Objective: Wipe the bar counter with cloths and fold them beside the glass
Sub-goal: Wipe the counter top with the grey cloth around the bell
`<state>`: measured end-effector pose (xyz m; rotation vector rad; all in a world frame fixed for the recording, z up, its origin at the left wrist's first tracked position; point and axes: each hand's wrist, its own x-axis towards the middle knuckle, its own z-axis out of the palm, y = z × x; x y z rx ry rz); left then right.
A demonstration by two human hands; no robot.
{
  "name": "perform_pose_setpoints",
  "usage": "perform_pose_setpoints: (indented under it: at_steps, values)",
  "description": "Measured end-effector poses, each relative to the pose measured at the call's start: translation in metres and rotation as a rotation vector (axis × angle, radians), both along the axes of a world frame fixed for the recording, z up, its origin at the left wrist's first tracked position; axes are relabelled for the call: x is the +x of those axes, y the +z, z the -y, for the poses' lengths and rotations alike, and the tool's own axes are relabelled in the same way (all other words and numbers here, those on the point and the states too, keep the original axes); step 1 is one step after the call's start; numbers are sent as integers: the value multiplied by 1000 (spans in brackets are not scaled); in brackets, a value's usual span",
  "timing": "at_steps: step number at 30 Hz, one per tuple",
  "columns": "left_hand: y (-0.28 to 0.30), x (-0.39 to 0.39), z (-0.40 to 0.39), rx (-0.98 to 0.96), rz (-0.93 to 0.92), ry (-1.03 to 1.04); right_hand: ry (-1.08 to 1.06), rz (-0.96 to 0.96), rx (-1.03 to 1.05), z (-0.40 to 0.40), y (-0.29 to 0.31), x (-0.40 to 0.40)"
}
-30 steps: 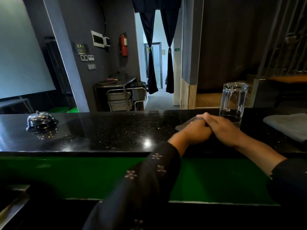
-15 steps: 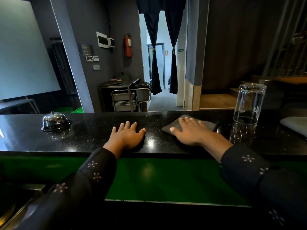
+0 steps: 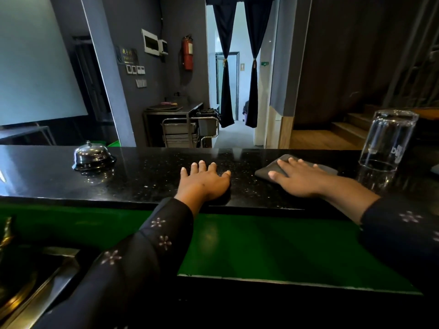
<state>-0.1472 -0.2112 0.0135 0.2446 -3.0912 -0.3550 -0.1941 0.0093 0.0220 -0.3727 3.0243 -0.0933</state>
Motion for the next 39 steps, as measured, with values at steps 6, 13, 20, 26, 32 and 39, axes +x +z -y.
perform_pose_setpoints:
  at_steps: [6,13,20,26,32,39]
  values:
    - [8,-3,14,256,-19,-81,161,-17,-24,95,-4,20]
    - [32,39,136,287,-214,-81,316,13,16,70,4,57]
    - [5,59,225,120,-230,50,-66,25,9,103,3,-18]
    - [3,53,228,159,-311,82,132,19,-22,212,5,-13]
    - [5,63,232,331,-433,29,603,15,-20,249,2,55]
    - [1,95,285,-17,-564,-21,549,82,0,201,15,44]
